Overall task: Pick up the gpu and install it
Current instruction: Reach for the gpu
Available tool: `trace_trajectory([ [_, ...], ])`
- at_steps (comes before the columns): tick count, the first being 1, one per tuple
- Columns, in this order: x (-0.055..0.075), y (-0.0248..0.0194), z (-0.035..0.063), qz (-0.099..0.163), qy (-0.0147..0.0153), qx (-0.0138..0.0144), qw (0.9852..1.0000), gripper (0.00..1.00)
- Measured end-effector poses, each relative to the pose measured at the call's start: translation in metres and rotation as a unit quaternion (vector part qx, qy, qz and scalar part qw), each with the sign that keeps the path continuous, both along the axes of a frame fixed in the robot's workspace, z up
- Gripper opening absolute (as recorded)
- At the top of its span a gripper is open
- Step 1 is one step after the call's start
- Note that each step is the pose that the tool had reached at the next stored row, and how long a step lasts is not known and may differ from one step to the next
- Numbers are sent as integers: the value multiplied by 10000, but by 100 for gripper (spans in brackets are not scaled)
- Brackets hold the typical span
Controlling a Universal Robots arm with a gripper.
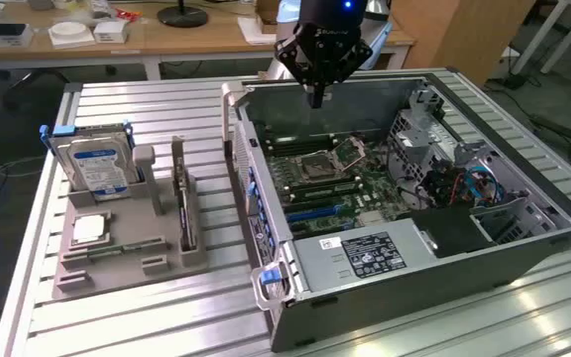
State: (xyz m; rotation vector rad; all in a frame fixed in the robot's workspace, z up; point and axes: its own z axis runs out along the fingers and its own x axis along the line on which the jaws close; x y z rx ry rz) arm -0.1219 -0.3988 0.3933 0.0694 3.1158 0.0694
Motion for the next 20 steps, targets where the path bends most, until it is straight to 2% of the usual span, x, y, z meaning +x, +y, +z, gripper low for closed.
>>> trace_trajectory([
  [10,-22,-1,1,15,0,0,10000,10],
  [20,-188,0,0,16,0,0,10000,10],
])
